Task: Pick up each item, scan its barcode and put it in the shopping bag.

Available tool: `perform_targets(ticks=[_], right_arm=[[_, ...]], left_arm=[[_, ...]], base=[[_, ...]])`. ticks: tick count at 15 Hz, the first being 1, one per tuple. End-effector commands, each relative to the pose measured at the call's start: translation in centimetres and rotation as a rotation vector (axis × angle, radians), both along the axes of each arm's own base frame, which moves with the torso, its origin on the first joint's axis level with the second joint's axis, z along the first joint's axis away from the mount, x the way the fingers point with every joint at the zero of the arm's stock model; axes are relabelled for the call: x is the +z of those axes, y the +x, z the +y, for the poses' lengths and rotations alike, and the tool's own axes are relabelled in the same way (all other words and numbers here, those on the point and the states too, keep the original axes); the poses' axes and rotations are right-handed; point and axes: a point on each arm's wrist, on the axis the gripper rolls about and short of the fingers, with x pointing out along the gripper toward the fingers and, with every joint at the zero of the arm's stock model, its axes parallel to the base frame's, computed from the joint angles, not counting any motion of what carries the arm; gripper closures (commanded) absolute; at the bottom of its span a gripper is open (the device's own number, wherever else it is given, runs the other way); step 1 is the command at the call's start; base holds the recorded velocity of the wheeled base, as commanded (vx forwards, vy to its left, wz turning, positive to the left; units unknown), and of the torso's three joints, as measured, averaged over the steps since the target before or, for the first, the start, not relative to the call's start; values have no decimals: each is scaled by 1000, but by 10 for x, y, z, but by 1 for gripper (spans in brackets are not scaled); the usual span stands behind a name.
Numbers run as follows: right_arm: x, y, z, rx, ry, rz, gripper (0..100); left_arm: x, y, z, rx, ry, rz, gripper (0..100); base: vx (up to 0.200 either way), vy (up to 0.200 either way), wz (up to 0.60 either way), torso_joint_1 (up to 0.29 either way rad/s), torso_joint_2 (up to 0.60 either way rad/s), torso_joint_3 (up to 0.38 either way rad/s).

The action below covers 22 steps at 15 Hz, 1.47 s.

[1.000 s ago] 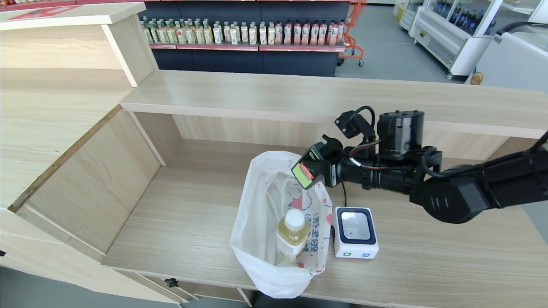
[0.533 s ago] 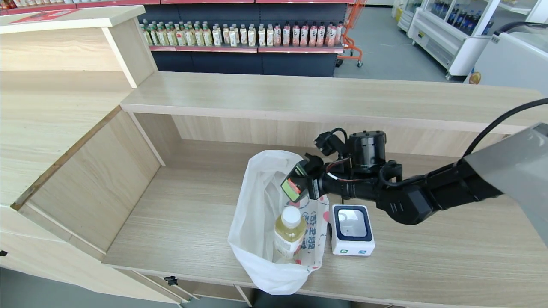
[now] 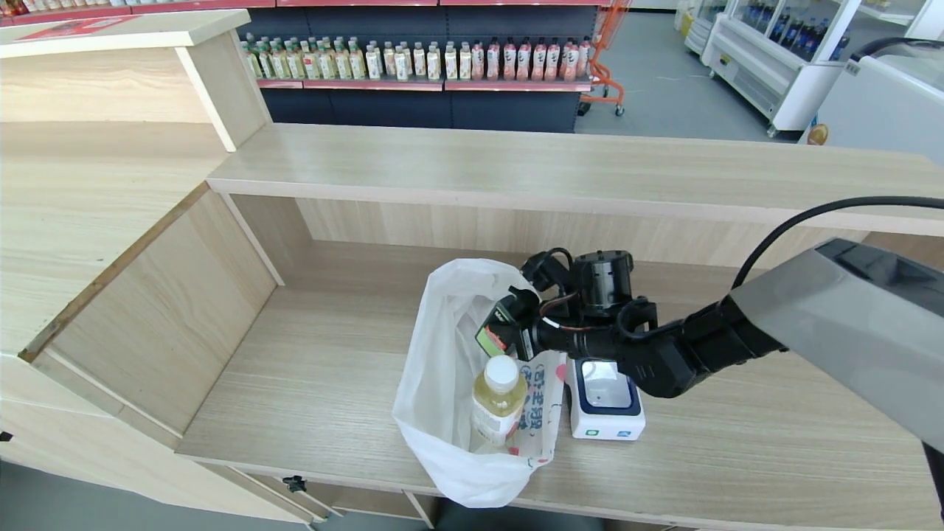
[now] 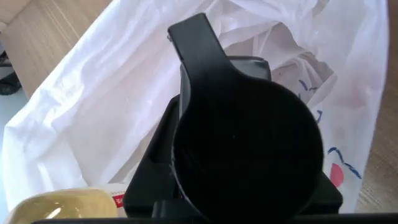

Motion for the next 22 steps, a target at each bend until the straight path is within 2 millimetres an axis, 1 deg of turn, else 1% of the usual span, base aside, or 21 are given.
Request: perform_targets(ticks=[1, 2, 3, 6, 9, 10, 13, 22], right_arm=[[-16, 3, 3, 5, -19, 20, 100], [-25, 6, 4, 8, -28, 6, 100], [-29, 7, 5, 10, -27, -2, 100], [-37, 11, 7, 12, -42, -9, 100], [-40, 17, 10, 21, -56, -44, 100], [-40, 20, 12, 24, -42, -64, 100], [-51, 29, 20, 30, 4, -145, 100], [-53, 26, 26, 45, 2, -146, 100]], left_arm=[[0, 0, 0, 1, 0, 1, 0], [0, 0, 0, -1, 0, 1, 0], [0, 0, 0, 1, 0, 1, 0], [0, 0, 0, -1, 0, 1, 0], [0, 0, 0, -1, -2, 1, 0], [0, 0, 0, -1, -2, 1, 0], [0, 0, 0, 1, -2, 1, 0], [0, 0, 0, 1, 0, 1, 0]], base=[[0, 0, 0, 0, 0, 0], [0, 0, 0, 0, 0, 0], [0, 0, 0, 0, 0, 0], [0, 0, 0, 0, 0, 0], [0, 0, 0, 0, 0, 0], [0, 0, 0, 0, 0, 0], [0, 0, 0, 0, 0, 0], [0, 0, 0, 0, 0, 0]])
